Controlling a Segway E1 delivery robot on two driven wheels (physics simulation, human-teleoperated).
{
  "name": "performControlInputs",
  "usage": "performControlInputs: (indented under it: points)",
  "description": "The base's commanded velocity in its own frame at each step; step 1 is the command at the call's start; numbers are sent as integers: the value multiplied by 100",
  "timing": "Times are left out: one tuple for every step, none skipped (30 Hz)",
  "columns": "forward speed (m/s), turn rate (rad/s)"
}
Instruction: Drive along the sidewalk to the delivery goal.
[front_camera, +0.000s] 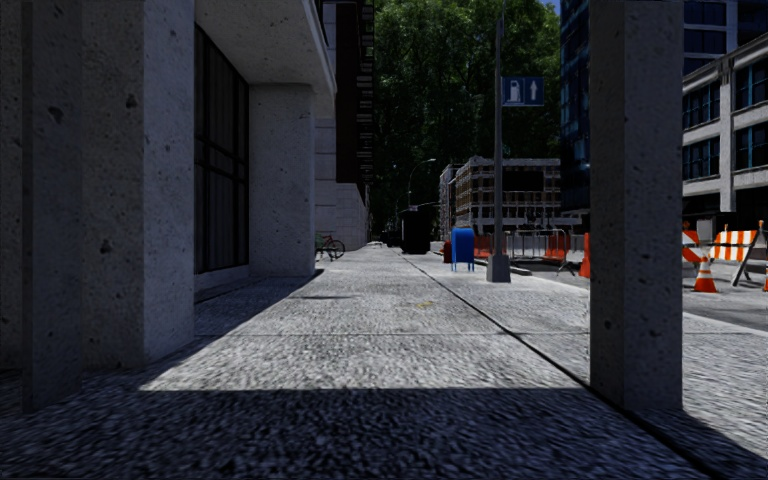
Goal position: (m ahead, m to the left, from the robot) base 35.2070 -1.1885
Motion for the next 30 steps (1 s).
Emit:
performControlInputs:
  points:
    - [200,0]
    - [200,0]
    - [200,0]
    - [200,0]
    - [200,0]
    - [200,0]
    - [200,0]
    - [200,0]
    - [200,0]
    - [200,0]
    - [200,0]
    - [200,0]
    - [200,0]
    - [200,0]
    - [200,0]
    - [200,0]
    - [200,0]
    - [200,0]
    - [200,0]
    - [200,0]
    - [200,0]
    - [200,0]
    - [200,0]
    - [200,0]
    - [200,0]
    - [200,0]
    - [200,0]
    - [200,0]
    - [200,0]
    - [200,0]
